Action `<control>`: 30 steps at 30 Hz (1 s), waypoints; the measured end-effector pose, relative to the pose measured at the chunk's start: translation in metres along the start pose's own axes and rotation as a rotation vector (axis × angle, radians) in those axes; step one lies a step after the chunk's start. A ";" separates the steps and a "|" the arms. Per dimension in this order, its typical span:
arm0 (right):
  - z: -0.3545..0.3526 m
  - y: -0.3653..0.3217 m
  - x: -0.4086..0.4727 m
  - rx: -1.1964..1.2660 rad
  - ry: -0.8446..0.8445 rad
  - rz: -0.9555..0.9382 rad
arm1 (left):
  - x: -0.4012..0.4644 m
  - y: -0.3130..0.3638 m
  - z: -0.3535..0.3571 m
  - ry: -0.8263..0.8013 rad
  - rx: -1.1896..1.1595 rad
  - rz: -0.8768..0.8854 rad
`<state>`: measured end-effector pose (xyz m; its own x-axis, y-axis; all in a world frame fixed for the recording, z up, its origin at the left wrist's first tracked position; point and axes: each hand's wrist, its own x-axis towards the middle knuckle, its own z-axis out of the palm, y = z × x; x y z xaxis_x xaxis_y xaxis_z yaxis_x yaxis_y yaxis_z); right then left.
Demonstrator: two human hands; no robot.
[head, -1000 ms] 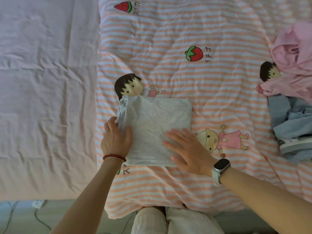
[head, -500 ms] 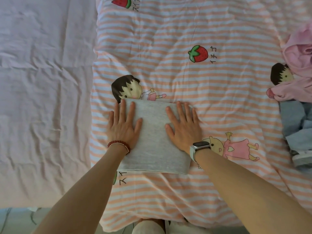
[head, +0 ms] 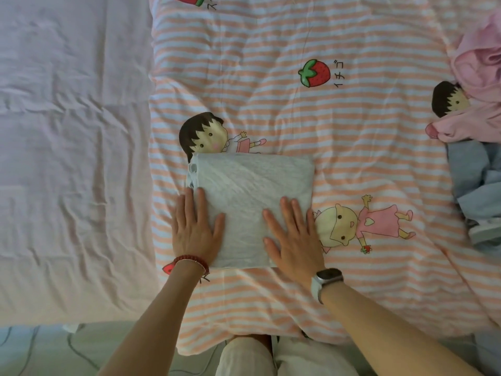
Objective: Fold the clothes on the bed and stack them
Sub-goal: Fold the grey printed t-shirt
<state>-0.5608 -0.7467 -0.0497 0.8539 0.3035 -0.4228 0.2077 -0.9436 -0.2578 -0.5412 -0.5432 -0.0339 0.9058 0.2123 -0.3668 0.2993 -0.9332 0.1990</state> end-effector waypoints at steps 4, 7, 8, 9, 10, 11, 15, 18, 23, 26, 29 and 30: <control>-0.008 0.006 0.005 0.164 0.056 -0.051 | 0.011 0.012 -0.009 0.084 -0.145 -0.063; -0.022 0.008 -0.007 0.495 0.353 0.091 | 0.017 0.012 -0.028 0.161 -0.414 -0.265; -0.025 0.008 -0.007 0.579 0.407 0.202 | 0.021 0.009 -0.033 0.141 -0.478 -0.359; -0.030 0.008 -0.004 0.678 0.402 0.313 | 0.023 0.006 -0.038 0.096 -0.501 -0.432; -0.034 0.007 0.000 0.795 0.360 0.411 | 0.025 0.003 -0.041 0.036 -0.495 -0.470; -0.038 0.006 0.004 0.917 0.306 0.490 | 0.026 0.001 -0.043 -0.029 -0.487 -0.475; -0.046 0.009 0.022 1.174 0.173 0.672 | 0.029 0.003 -0.042 -0.172 -0.631 -0.399; -0.048 0.014 0.023 1.291 0.104 0.666 | 0.027 0.012 -0.034 -0.092 -0.690 -0.402; -0.061 0.007 0.013 1.330 0.169 0.572 | 0.010 0.013 -0.040 0.106 -0.794 -0.332; -0.072 -0.012 0.001 1.284 0.224 0.489 | -0.017 -0.002 -0.056 0.168 -0.837 -0.345; -0.077 -0.044 -0.019 1.234 0.197 0.404 | -0.058 -0.031 -0.070 0.207 -0.948 -0.397; -0.076 -0.058 -0.027 1.223 0.180 0.379 | -0.073 -0.044 -0.074 0.223 -0.973 -0.423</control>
<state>-0.5597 -0.7100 0.0425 0.8350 -0.0673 -0.5462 -0.5474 -0.2040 -0.8117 -0.5985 -0.4966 0.0517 0.6781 0.6021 -0.4214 0.6209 -0.1627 0.7668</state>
